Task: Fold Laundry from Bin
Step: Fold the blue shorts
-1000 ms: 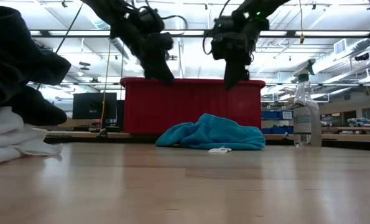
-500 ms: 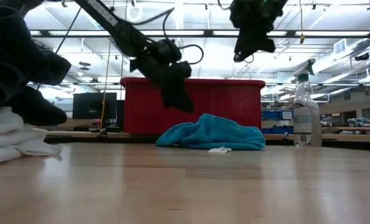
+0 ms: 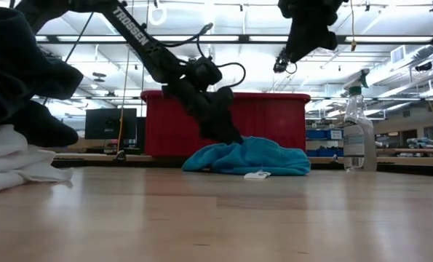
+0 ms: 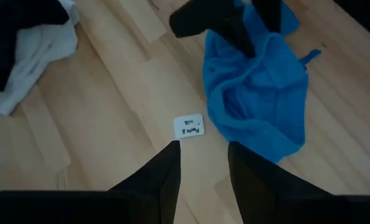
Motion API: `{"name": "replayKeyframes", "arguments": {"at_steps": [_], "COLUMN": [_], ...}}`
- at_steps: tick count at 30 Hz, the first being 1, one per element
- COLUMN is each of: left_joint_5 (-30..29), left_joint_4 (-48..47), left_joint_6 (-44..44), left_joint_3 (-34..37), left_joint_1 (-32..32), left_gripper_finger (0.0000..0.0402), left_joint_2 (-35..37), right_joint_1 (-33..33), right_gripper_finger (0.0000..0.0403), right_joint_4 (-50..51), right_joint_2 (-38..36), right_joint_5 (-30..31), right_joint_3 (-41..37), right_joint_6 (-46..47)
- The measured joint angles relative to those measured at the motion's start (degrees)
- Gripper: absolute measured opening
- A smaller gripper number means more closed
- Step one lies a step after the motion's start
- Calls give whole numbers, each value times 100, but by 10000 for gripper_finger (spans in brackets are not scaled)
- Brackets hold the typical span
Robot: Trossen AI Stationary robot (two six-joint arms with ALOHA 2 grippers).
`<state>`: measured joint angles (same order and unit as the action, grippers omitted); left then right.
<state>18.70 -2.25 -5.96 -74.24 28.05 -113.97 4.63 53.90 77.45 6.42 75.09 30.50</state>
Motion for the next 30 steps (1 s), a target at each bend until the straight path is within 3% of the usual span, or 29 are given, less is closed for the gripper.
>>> {"name": "replayKeyframes", "arguments": {"at_steps": [3, 7, 9, 12, 14, 20, 24, 30], "left_joint_5": [36, 572, 1064, 1585, 1636, 802, 440, 342], "left_joint_4": [230, 86, -17, -204, -459, -1459, -2005, -2532], "left_joint_6": [-109, 235, 713, 1254, 1243, 638, 486, 334], "left_joint_3": [-9, -4, 2, -5, -2, -9, -9, -7], "left_joint_1": [-67, -76, 2, 130, 180, 197, 148, -27], "left_gripper_finger": [200, 62, 20, 18, 16, 6, 6, 6], "left_joint_2": [12, 47, 178, 528, 844, 2141, 2688, 2963], "right_joint_1": [-73, -59, 43, 281, 415, 884, 1191, 1558], "right_gripper_finger": [140, 140, 140, 140, 140, 141, 151, 209], "right_joint_4": [-23, -14, -57, -208, -408, -1298, -1772, -1910], "right_joint_2": [11, -36, -103, -181, -203, -212, -212, -100], "right_joint_5": [6, 46, 146, -5, -151, -497, -1033, -1429], "right_joint_3": [-98, -226, -255, -258, -258, -258, -258, -258], "right_joint_6": [-7, -285, -557, -1033, -1335, -2047, -2661, -3086]}}
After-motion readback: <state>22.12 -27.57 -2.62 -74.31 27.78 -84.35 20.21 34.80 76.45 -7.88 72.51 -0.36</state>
